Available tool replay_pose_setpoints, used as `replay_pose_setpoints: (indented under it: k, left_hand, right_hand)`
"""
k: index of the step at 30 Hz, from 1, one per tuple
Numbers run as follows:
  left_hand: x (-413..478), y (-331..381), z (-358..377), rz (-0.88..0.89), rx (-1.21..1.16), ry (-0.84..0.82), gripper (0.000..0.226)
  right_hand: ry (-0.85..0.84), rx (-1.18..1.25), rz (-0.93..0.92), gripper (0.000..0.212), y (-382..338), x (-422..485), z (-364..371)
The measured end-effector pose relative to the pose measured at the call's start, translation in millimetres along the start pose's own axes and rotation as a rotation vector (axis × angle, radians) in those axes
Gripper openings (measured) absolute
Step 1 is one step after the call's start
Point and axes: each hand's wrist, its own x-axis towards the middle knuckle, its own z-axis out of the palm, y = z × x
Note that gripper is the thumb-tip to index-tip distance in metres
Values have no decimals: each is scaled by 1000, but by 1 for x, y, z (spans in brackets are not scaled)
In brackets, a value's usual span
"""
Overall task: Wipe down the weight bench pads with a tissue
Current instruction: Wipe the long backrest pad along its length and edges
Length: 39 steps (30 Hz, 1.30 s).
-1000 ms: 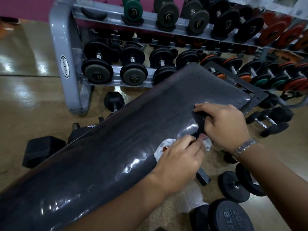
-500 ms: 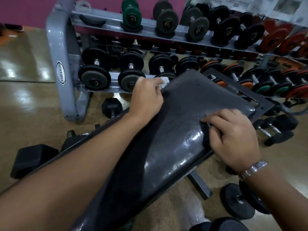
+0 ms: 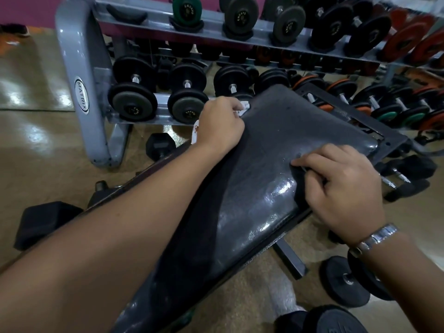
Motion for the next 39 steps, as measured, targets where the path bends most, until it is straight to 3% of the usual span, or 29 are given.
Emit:
replay_pose_setpoints:
  k: [12,25,39]
  left_hand:
    - [-89,30,1,228,70,-49,30]
    - [-164,47,1,377,46,-173,51]
    - [-182,26,12,789,185,-176,19]
  right_hand:
    - [-98,34,145,39,-11,12,-20]
    - [-166,240,272,41,-5,23,-34]
    - [-168,239,247,40,-2,19,-33]
